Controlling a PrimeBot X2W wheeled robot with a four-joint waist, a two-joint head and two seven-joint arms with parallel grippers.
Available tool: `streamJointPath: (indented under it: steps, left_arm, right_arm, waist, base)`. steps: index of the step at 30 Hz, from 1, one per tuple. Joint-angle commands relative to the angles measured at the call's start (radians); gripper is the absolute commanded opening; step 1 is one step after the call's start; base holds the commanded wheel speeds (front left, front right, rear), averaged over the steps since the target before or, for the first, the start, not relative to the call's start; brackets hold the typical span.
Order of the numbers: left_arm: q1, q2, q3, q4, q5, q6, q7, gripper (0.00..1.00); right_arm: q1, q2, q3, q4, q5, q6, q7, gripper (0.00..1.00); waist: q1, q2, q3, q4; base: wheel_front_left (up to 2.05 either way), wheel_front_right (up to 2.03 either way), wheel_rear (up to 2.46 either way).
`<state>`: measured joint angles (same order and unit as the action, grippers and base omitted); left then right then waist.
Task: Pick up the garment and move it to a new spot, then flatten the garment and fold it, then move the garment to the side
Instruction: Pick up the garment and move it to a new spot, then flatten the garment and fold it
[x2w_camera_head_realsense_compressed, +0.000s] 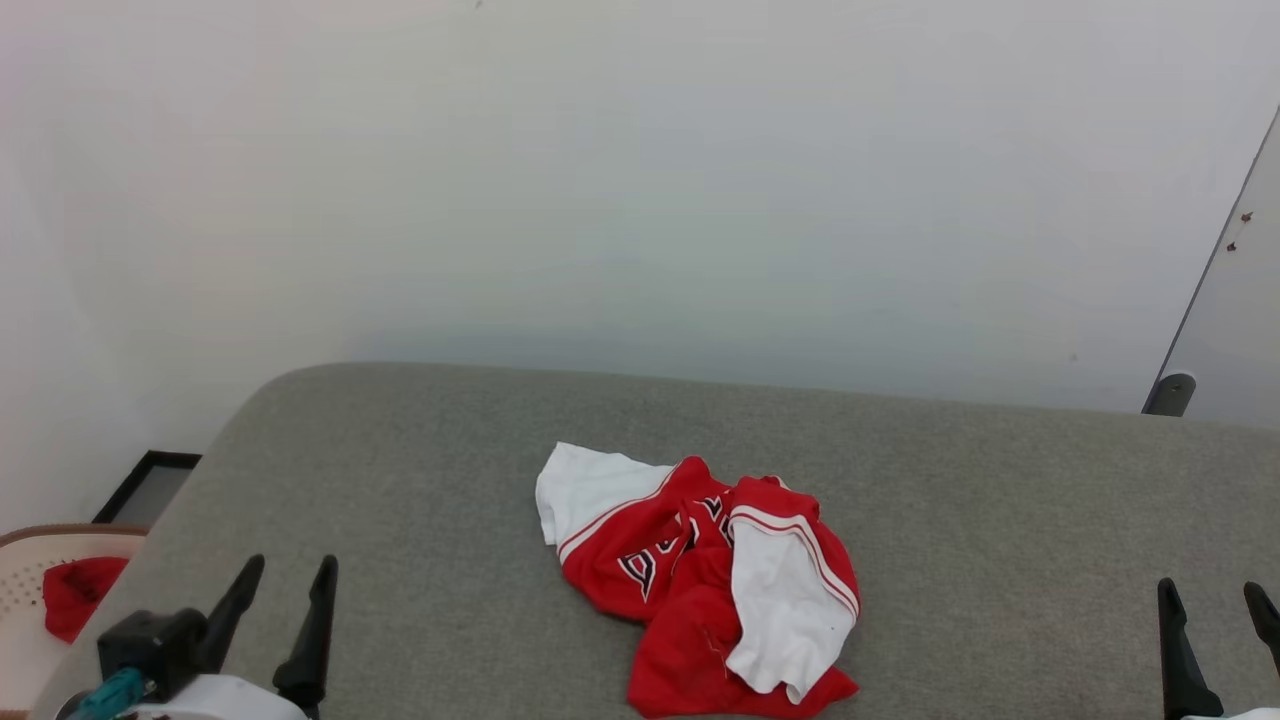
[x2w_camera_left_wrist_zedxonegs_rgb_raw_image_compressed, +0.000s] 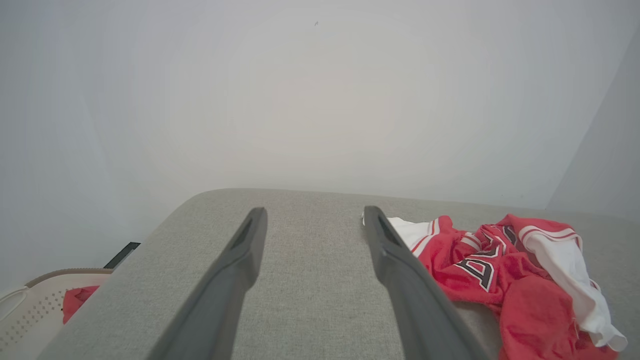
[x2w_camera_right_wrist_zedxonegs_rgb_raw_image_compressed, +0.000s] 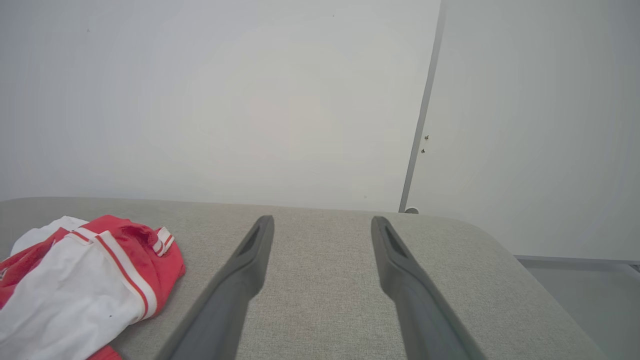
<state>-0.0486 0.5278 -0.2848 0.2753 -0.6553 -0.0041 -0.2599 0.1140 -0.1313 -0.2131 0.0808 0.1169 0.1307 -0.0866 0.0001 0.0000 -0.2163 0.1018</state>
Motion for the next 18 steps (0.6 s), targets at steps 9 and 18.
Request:
streamJointPath:
  steps: [9, 18]
  left_arm:
    - [-0.005, -0.001, 0.004, -0.018, -0.010, 0.005, 0.025, 1.00]
    - [-0.157, 0.023, -0.054, -0.011, -0.028, -0.044, 0.210, 1.00]
  right_arm:
    - [0.009, 0.007, 0.010, -0.021, -0.002, 0.000, 0.008, 1.00]
    - [-0.027, -0.009, 0.029, -0.041, 0.011, 0.000, 0.015, 1.00]
  waist:
    - [-0.0001, 0.0000, 0.016, -0.020]
    - [-0.0001, 0.0000, 0.079, -0.087]
  base:
    - [0.00, 0.00, 0.00]
    - [0.00, 0.00, 0.00]
